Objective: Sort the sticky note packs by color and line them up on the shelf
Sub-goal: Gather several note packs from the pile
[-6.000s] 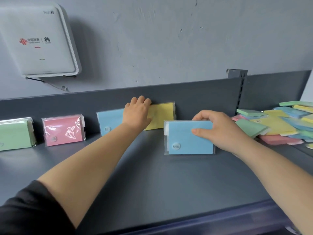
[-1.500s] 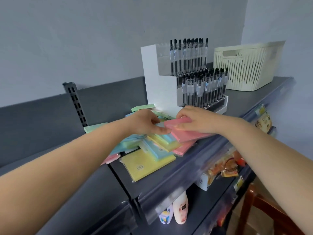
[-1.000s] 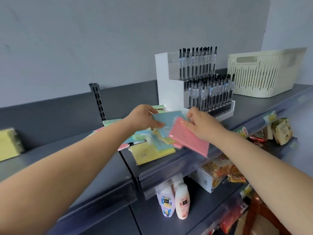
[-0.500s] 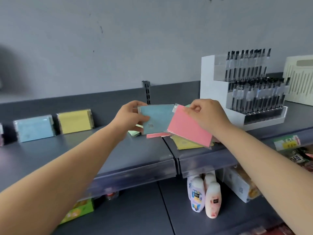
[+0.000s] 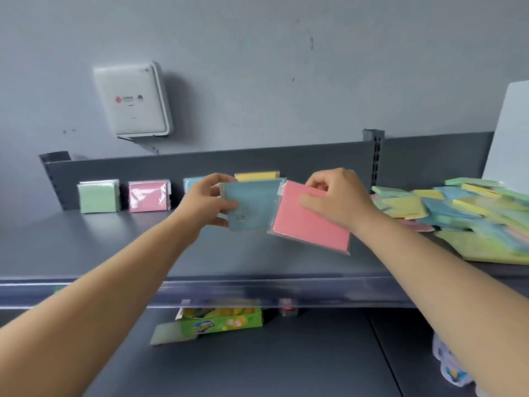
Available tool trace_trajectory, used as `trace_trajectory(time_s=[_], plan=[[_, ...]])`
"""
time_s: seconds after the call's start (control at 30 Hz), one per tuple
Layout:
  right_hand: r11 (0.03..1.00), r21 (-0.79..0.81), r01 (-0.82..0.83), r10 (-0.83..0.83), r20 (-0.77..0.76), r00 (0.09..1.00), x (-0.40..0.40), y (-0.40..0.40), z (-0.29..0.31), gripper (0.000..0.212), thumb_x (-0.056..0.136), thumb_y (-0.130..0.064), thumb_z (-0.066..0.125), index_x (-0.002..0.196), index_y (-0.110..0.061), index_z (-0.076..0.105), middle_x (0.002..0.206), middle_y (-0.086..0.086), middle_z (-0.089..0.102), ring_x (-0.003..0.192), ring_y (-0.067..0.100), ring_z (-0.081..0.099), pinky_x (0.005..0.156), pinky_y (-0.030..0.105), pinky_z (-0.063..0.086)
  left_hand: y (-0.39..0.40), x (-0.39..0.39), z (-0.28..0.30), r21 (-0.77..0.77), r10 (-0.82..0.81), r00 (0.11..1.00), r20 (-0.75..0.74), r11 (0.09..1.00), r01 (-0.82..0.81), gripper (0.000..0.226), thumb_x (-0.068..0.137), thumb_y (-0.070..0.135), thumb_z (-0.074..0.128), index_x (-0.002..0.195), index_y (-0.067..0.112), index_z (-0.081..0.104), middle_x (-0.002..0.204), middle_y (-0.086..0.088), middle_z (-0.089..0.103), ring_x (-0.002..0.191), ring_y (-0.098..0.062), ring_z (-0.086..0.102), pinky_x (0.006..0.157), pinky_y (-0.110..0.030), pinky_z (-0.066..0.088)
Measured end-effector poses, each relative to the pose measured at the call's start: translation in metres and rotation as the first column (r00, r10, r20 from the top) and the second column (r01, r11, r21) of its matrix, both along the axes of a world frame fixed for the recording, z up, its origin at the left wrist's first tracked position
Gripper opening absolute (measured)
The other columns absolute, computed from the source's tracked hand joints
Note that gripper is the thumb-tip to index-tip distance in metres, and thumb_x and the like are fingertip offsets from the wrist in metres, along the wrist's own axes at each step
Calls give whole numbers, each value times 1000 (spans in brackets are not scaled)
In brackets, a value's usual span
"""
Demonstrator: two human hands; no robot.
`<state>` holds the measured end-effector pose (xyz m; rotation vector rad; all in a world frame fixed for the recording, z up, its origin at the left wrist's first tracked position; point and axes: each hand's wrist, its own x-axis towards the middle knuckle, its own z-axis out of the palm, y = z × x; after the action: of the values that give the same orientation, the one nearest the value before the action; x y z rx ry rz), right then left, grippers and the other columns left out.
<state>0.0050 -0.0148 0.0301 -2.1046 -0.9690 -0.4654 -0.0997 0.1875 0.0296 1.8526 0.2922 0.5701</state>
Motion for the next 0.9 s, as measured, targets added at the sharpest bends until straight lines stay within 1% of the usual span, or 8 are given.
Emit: trace_trajectory(time_s=[0.1,0.23,0.33,0.43,0.57,0.7,0.83,0.9], plan=[[999,-40,-32,32,0,999,-17,48,-2,20,69,-37,62,70,-18,66,68,-5,64,74,19,59,60,28,45,42,-24,-1,-5,39,999,-1,999,-39,33,83,-10,57,93,22,58,89,-2,63,70,-21,62,48,-26,55],[996,-53,-66,66,-1,998,-39,105,-3,20,64,-43,59,68,-24,62,63,-12,56,73,16,55,58,23,36,92,-48,-2,-1,66,998,4,998,-66,34,83,-10,57,101,19,57,91,-2,63,75,-23,62,60,-35,55],[993,-93,-69,71,18,997,-54,143,-4,16,71,-33,65,76,-18,66,71,-9,61,76,16,55,59,25,40,126,-66,-4,19,65,998,17,998,-66,36,84,-9,58,93,25,57,92,1,63,76,-19,63,56,-29,56],[992,-96,-79,82,33,996,-66,176,-6,17,66,-34,65,74,-20,63,74,-4,65,77,19,57,64,27,42,158,-81,-6,22,70,997,28,997,-71,37,83,-9,58,91,27,57,92,1,63,76,-19,63,51,-25,56],[987,-130,-90,95,28,995,-78,213,-7,9,69,-27,66,72,-24,58,66,-10,57,73,17,53,63,26,39,193,-95,-12,21,102,994,31,994,-103,36,82,-9,59,92,26,58,92,0,62,78,-19,62,62,-35,56],[979,-165,-117,122,21,992,-82,242,-6,12,70,-28,65,68,-29,54,64,-14,53,73,14,51,61,25,36,220,-104,-17,-10,147,989,25,989,-146,36,83,-9,58,106,18,57,104,-7,61,86,-23,61,62,-34,55],[961,-232,-153,165,33,986,-76,267,-5,12,73,-27,63,79,-19,59,76,-9,58,80,16,52,64,25,34,242,-106,-19,-36,216,975,55,976,-214,36,83,-11,56,105,17,57,100,-4,61,80,-20,61,64,-37,54],[945,-276,-177,200,58,978,-69,280,-6,12,75,-27,61,83,-19,56,79,-8,56,81,16,49,66,25,32,253,-103,-19,-41,263,962,70,964,-261,37,82,-12,55,105,18,57,98,-2,61,77,-19,61,64,-38,54]])
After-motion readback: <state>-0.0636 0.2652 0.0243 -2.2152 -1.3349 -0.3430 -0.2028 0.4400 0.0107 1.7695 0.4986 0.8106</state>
